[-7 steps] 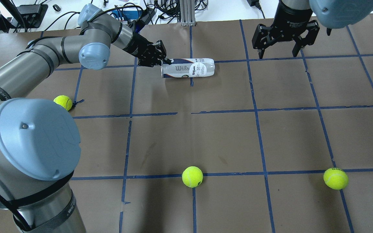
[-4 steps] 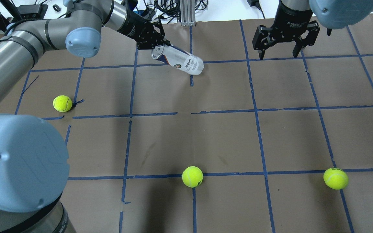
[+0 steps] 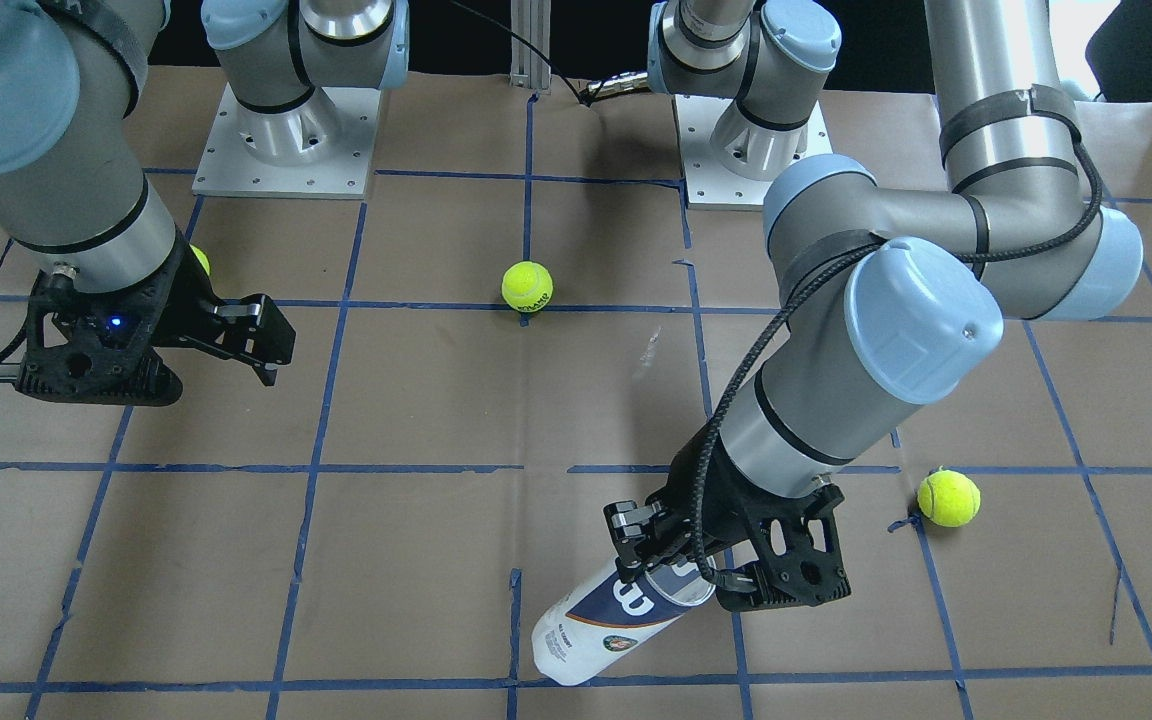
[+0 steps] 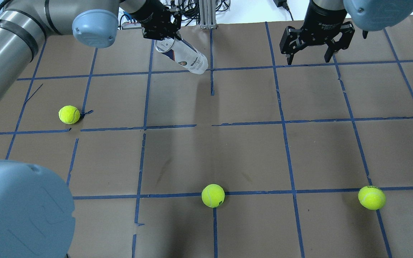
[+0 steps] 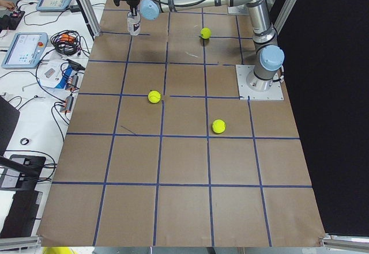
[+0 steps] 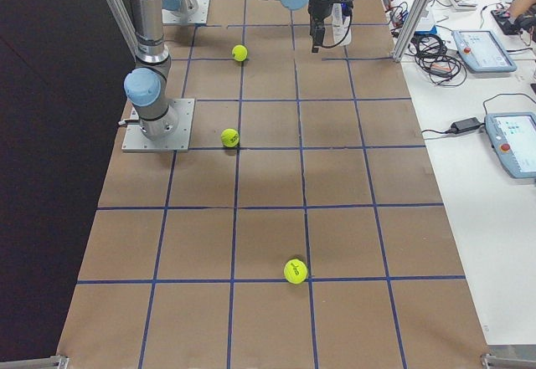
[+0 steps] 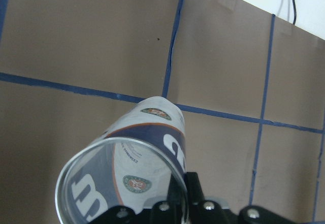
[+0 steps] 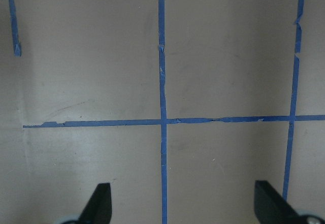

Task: Lift up tennis ball bucket
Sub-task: 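Grasp the can's rim with the left gripper and tilt it upright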

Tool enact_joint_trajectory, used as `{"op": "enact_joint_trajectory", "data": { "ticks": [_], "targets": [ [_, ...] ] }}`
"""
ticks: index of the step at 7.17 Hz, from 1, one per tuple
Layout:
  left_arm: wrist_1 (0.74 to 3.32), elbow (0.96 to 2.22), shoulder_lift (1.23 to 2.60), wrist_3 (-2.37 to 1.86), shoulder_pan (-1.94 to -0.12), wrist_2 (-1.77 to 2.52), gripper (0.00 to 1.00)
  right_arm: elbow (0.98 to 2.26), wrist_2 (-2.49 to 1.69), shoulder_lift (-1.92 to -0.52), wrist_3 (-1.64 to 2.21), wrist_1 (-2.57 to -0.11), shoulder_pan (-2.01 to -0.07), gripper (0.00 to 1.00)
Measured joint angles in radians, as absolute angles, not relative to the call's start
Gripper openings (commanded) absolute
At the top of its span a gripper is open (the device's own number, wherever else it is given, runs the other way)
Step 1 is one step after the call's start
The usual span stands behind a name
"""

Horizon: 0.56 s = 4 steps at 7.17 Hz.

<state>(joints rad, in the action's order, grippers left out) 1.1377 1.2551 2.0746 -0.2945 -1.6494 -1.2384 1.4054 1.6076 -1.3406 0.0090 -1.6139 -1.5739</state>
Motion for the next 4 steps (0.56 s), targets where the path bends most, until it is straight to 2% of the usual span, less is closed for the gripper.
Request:
{"op": "enact_joint_trajectory", "data": {
  "ticks": [4],
  "targets": [
    [1.34, 1.136, 2.099, -0.056, -1.728, -1.542, 0.0, 1.408, 1.606, -1.344, 0.013, -1.615, -1.575, 1.0]
  ]
}}
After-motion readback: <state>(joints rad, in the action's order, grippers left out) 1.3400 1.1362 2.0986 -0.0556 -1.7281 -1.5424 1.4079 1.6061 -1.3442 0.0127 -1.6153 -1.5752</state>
